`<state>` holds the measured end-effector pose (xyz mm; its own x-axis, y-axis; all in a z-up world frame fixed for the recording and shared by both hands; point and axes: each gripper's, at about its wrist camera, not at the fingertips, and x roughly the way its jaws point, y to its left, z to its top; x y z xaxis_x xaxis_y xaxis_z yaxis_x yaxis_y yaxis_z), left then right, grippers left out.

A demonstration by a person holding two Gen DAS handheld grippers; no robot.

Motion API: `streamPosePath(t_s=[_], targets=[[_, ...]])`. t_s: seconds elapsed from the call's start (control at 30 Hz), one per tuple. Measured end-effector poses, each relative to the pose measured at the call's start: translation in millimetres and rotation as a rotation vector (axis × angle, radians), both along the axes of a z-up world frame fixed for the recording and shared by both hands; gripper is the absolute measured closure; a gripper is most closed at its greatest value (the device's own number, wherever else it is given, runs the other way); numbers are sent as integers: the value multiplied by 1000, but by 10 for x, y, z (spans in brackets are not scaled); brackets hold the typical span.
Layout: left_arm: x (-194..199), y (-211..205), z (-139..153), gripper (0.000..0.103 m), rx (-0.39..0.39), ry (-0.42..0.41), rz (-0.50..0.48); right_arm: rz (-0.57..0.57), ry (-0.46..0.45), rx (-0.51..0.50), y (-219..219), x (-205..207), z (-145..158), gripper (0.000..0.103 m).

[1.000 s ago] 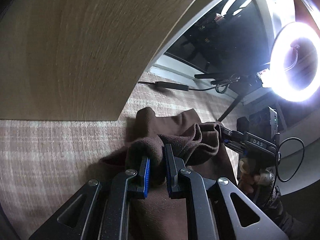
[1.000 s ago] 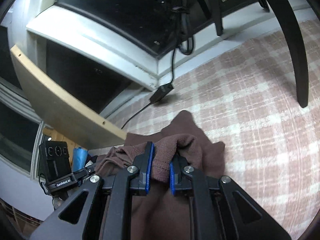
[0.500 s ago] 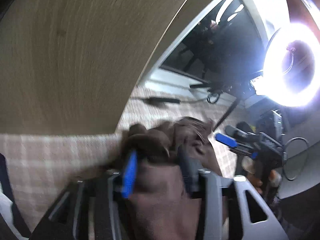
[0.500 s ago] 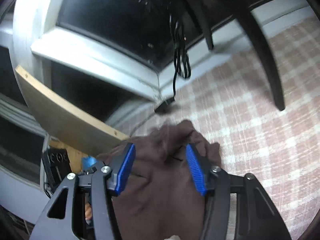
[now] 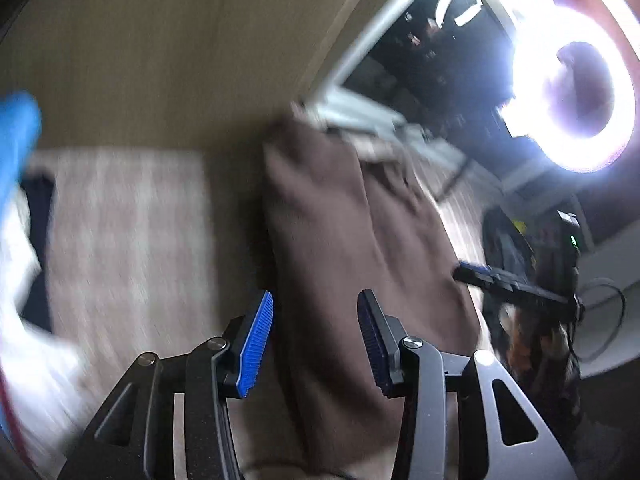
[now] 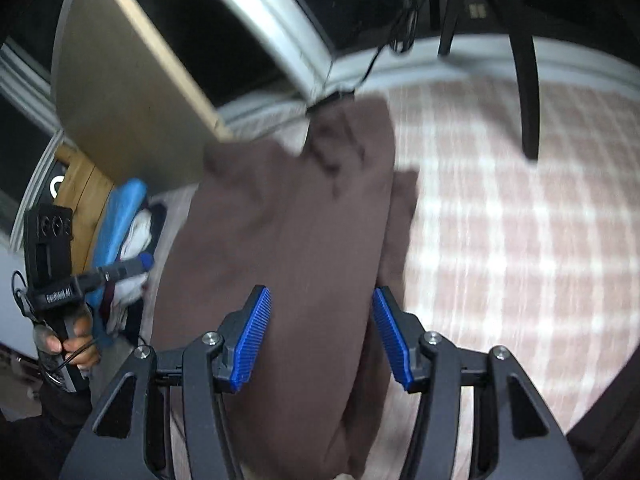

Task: Fold clothes

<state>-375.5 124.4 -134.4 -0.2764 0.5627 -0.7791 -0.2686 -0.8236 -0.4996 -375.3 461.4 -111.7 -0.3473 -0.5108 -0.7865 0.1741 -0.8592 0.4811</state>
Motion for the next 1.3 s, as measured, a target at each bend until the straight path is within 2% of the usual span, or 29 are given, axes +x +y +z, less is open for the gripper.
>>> streamPosePath(t_s=[0.13,0.17,0.2,0.23,0.27,0.33,0.37,0.5,0.57,0.6,0.67,0.7,0.77,0.83,0.9,0.97,1.03,1.17,1.23,1.27,1.3], targets=[[110,87,-110,62,12,-13,-32,6,-45,-27,37,187,-93,50],[137,108,-137,65,15,-16,-41,8,-51,-32,38,210,-116,50],[164,130,-165,74,18,-19,-49,17,-45,-39,27,219,-126,52],[192,152,-192,87,21,-23,-57,26,-39,-48,14,226,-133,68],[219,173,-219,89,24,-26,-65,35,-29,-61,-5,226,-118,82],[276,211,-259,92,30,-30,-81,54,9,-40,-40,270,-36,87],[314,190,-163,93,40,-11,-86,62,24,-42,-57,294,20,89],[504,109,147,93,80,32,-115,72,14,-143,3,444,183,91],[533,134,43,92,60,21,-130,55,-15,-189,81,479,107,90],[541,143,-17,90,49,11,-136,54,-38,-175,77,454,32,89],[468,125,-256,85,21,-75,-111,45,-78,-131,78,442,-51,72],[432,120,-359,84,11,-114,-99,40,-98,-108,79,436,-92,71],[432,79,-316,80,10,-104,-84,32,-130,-58,79,430,-153,71],[457,24,-107,80,-39,-22,-78,38,-64,61,53,484,73,71],[368,-6,54,80,-68,50,-73,39,51,171,-20,488,316,71],[233,-7,174,79,-71,110,-74,84,166,168,-145,386,498,71],[20,96,179,79,-74,137,-81,116,214,111,-315,144,524,71],[-425,309,48,79,-94,154,-108,132,213,62,-626,-407,297,71],[-605,384,-30,79,-97,158,-127,117,183,19,-630,-632,102,71],[-694,420,-70,79,-99,160,-136,94,159,50,-616,-706,-1,73],[-772,447,-120,79,-106,163,-136,68,135,72,-588,-772,-101,79]])
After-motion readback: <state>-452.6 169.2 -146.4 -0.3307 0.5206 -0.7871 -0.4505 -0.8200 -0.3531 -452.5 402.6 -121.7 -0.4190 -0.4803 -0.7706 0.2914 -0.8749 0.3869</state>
